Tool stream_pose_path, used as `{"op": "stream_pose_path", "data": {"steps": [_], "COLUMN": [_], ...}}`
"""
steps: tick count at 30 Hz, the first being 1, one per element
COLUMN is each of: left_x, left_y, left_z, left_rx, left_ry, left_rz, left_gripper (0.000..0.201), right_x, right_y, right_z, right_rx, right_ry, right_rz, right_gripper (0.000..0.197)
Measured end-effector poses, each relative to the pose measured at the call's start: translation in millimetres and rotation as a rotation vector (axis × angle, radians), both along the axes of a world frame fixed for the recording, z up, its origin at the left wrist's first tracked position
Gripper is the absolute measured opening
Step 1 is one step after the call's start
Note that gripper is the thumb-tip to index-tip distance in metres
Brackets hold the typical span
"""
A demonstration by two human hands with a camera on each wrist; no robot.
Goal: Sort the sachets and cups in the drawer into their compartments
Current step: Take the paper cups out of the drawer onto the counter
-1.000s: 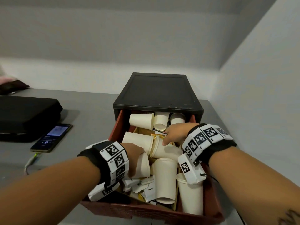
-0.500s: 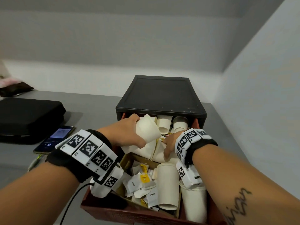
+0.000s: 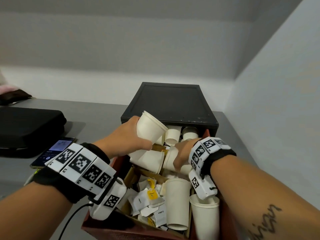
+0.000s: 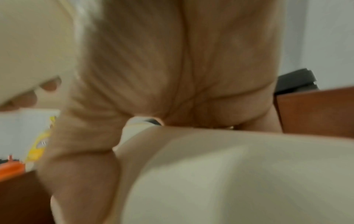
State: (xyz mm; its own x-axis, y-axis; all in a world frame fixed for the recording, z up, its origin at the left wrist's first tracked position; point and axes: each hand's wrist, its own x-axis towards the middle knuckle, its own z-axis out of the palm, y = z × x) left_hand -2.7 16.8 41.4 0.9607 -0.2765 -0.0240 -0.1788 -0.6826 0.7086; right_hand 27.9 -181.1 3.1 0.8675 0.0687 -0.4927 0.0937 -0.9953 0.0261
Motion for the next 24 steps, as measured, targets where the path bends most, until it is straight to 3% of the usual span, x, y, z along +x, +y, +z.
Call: {"op": "stream_pose_path", "data": {"steps": [3,6,8,11,15,20,22,24], "left_x": [2,3,4,5,3,0,1,3], "left_y": [0,-5,-12,-28,-45,-53,-53,-54], "left_z": [2,3,3,2,4,8,13,19], "left_rx": [-0.059,-0.120,-0.152,-0.188,-0.234,-0.271,-0.298,-0.331], "left_ry": [-0.036,-0.046,-0.057,-0.072,-0.061,-0.070,-0.075,-0.078], "left_rz": [0.002,0.009,0.006,0.000,-0.037,-0.063,-0.060,-0.065], "left_gripper": [0.066,0.071,0.070,0.070,0.069,0.070,0.071,0.078], "right_x": [8,-1,-10,-24,-31,-32,-31,-31], "right_y": [-23,-42,-48,-41,-24,-17,-18,-21], "right_z": [27,63,82,97,100,95,95,94], "right_rx": [0.412,0.962,1.402,1.826,1.933,1.792,1.699,1.610], "right_ry": [-0.077,-0.371,-0.553,-0.601,-0.605,-0.524,-0.446,-0.381], "right_rz": [-0.136,-0.301,-0.390,-0.336,-0.297,-0.272,-0.271,-0.294], "right_gripper": [0.068,0.047,0.047,0.040,0.051,0.046,0.058,0.095]}}
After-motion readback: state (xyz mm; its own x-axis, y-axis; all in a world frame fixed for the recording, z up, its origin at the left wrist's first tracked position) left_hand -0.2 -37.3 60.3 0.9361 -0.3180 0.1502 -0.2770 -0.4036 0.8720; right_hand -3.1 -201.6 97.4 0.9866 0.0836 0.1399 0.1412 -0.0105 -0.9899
